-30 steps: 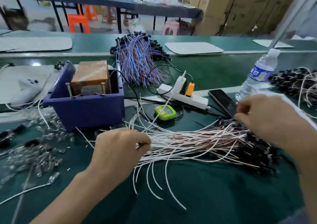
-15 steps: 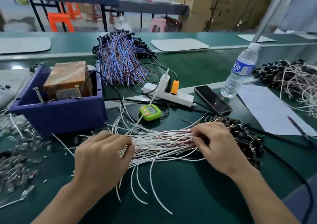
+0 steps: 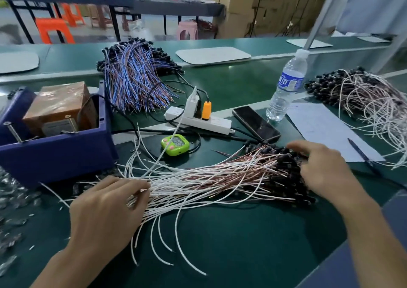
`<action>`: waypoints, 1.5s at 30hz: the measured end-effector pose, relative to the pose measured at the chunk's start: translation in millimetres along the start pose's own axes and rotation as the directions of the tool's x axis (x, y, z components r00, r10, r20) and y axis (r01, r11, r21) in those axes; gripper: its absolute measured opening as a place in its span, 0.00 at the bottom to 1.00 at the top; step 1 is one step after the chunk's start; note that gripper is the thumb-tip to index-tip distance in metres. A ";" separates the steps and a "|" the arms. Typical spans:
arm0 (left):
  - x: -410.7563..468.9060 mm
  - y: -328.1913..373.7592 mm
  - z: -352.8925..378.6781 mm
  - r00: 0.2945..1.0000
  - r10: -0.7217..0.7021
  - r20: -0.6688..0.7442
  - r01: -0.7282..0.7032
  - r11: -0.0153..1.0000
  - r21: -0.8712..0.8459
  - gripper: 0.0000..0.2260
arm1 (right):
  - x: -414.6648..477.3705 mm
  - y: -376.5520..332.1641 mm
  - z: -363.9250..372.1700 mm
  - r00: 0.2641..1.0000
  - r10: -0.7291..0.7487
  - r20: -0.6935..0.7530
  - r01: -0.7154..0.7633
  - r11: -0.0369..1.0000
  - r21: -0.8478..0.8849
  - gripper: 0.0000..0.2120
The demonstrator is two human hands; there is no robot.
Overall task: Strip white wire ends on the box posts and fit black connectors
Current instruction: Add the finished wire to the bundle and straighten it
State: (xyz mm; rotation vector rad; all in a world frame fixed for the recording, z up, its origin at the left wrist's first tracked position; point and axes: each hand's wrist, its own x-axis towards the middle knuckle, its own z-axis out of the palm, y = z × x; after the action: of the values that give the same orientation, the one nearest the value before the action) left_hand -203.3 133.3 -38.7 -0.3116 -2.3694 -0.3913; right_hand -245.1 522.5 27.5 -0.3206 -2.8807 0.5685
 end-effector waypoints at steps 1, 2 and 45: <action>-0.1 -0.2 1.1 1.000 0.000 -0.009 0.000 1.000 0.002 0.11 | 2.5 3.8 -0.8 0.999 0.001 0.045 -0.001 1.000 -0.008 0.29; -0.3 -0.5 2.1 1.000 -0.001 -0.019 0.001 1.000 0.004 0.11 | 3.8 6.4 -0.7 0.999 -0.012 0.044 0.012 1.000 0.001 0.26; 41.4 55.0 39.5 0.739 0.238 0.630 -0.101 0.964 -0.245 0.47 | -12.7 -12.8 38.8 0.821 -0.554 -0.139 0.556 0.831 -0.029 0.12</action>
State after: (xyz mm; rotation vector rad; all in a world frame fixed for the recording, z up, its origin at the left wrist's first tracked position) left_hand -239.2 203.2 -27.8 -0.8828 -2.9568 -0.4866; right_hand -243.8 494.2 -4.6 0.4613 -2.6344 0.4276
